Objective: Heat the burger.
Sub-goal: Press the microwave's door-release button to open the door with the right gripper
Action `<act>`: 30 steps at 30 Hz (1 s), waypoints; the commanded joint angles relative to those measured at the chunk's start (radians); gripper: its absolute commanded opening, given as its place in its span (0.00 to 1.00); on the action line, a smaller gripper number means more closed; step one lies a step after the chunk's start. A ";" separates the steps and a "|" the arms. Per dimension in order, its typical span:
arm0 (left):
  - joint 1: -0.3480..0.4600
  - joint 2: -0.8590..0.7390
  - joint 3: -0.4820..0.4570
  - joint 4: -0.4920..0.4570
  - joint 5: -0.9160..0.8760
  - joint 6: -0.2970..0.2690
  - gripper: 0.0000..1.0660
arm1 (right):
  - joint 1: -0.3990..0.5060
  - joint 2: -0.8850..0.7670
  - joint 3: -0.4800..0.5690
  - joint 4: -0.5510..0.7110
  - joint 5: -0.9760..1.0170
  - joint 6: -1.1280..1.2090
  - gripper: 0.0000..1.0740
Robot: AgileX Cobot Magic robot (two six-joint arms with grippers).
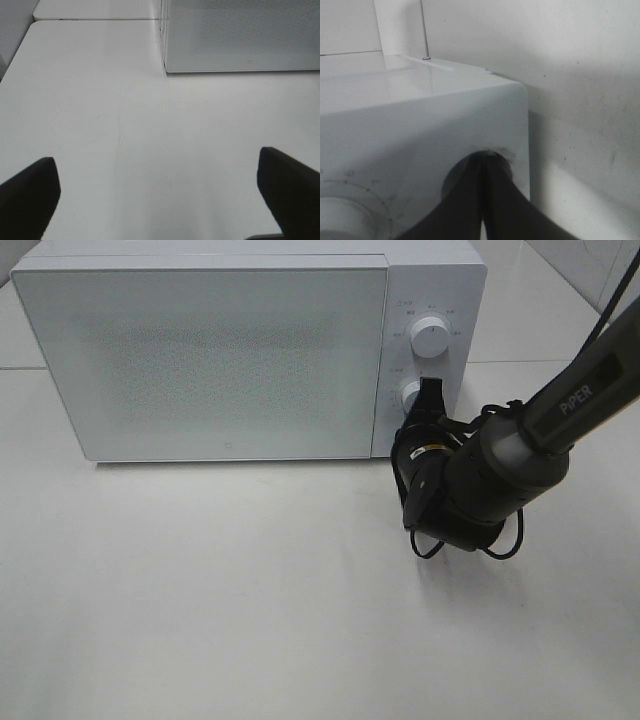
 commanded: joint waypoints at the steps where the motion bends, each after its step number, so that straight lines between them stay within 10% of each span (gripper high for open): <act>1: 0.003 -0.019 0.004 -0.002 -0.014 0.000 0.94 | -0.021 0.013 -0.070 -0.056 -0.118 -0.012 0.00; 30: 0.003 -0.019 0.004 -0.002 -0.014 0.000 0.94 | 0.040 -0.112 0.094 -0.017 -0.004 0.022 0.00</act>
